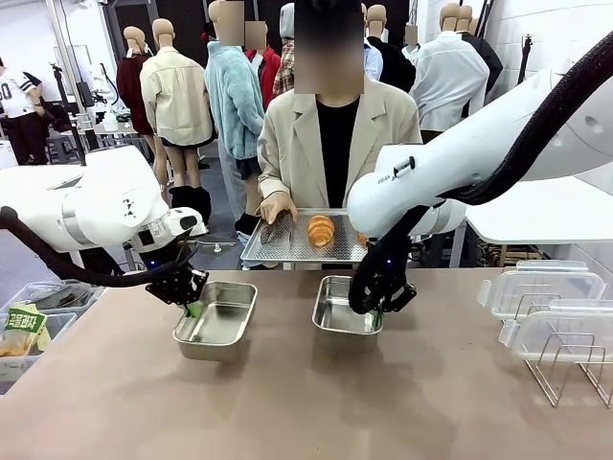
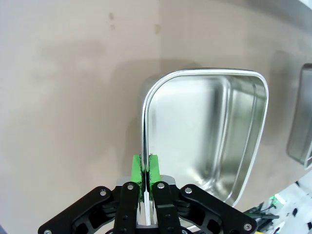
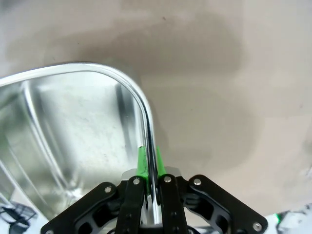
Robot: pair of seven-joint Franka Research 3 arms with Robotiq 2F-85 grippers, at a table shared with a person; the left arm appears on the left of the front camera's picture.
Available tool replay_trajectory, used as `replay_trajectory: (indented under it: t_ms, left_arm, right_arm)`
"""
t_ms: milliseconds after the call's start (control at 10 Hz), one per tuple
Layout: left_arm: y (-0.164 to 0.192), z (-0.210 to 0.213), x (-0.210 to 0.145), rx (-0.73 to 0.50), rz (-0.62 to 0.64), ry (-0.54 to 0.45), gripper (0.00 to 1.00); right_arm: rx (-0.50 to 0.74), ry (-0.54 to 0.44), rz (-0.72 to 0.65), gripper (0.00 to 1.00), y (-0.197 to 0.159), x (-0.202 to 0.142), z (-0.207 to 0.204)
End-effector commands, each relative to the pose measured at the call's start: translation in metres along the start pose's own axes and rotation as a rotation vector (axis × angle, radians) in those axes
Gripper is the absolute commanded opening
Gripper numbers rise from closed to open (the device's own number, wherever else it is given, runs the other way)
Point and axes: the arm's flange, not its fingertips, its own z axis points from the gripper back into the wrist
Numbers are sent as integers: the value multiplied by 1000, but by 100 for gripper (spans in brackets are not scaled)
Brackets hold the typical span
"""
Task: Place the bread in airtight containers.
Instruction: Once an object is inside an Airtight Container , place the container in the center of the table.
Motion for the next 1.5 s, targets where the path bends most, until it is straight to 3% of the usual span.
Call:
replay_trajectory:
  t_ms: [0, 1000, 1400]
  left_arm:
    - [3, 2, -6, -90, 89, -90, 0]
    - [-2, 4, 0, -74, 81, -52, 0]
    - [1, 4, -6, -55, 65, -55, 0]
  right_arm:
    - [4, 15, -62, 0, 6, 2, 0]
    - [-6, 8, -47, 0, 0, 2, -5]
    - [-108, -75, 34, 0, 0, -6, 4]
